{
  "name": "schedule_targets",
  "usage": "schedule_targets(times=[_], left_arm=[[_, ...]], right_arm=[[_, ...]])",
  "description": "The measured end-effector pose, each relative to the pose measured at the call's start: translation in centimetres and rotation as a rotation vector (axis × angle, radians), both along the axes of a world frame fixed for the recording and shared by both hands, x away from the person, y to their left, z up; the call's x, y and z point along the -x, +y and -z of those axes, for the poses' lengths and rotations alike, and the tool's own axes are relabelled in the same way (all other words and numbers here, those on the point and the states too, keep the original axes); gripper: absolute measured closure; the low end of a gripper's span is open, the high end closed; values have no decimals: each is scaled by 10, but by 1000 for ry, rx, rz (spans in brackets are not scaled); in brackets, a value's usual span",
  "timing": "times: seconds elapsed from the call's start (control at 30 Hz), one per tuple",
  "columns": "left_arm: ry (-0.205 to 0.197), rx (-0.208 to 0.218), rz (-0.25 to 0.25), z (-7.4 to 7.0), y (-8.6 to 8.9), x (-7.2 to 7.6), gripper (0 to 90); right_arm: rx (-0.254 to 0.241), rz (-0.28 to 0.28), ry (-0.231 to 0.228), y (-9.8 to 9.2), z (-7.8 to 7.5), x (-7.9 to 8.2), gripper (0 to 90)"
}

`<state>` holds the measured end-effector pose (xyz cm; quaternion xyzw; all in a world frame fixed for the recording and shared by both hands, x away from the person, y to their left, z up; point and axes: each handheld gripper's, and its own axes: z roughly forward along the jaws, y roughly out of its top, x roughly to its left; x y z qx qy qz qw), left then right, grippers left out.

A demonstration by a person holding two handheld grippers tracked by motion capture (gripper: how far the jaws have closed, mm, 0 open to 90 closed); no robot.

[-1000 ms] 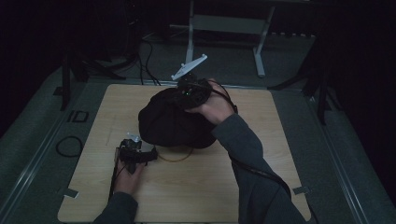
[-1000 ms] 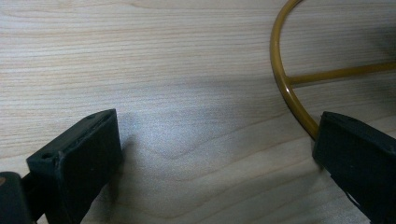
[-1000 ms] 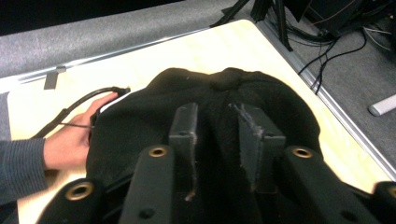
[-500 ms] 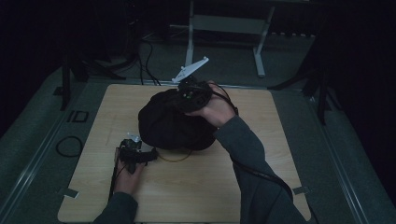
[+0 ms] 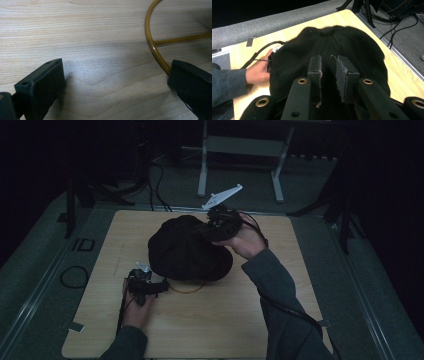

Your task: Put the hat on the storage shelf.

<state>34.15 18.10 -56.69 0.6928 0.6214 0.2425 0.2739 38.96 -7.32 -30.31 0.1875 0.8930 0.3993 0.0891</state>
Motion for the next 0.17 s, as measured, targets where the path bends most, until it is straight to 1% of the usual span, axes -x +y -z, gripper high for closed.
schedule_targets(times=[0.13, 0.17], left_arm=[[0, 0, 0, 0, 0, 0, 7], [0, 0, 0, 0, 0, 0, 7]], right_arm=[[-2, 18, 10, -12, 5, -2, 739], [-2, 18, 10, -12, 5, -2, 739]])
